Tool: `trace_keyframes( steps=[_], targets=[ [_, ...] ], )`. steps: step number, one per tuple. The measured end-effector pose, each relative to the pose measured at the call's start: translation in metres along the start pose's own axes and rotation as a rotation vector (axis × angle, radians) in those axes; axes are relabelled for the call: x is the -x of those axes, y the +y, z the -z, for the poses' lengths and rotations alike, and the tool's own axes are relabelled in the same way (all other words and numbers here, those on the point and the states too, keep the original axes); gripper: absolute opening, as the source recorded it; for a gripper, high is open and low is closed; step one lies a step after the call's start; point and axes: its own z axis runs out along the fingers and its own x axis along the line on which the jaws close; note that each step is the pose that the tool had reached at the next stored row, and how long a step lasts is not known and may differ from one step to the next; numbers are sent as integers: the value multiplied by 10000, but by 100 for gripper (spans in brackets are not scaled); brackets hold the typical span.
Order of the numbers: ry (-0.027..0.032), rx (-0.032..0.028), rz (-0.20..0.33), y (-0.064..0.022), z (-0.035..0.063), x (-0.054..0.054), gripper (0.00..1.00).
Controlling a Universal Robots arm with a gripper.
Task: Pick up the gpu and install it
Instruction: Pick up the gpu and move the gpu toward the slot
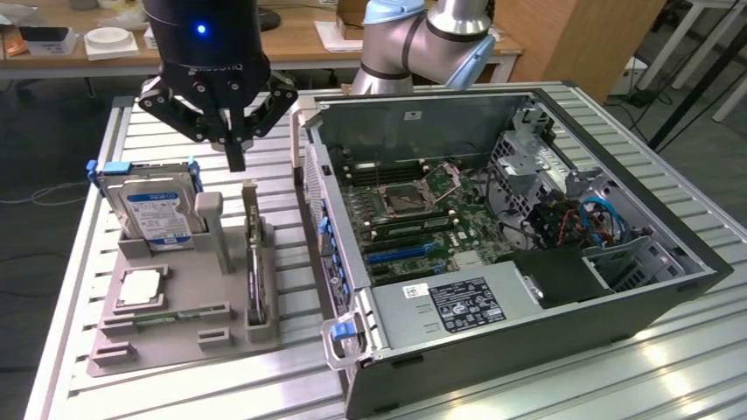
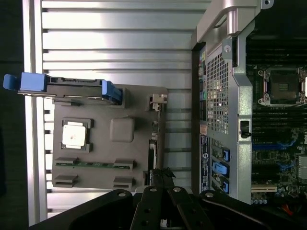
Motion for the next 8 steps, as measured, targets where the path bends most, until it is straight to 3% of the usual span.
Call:
trace_keyframes(
  steps=[8],
  targets=[
    [0,0,0,0,0,0,11]
  ],
)
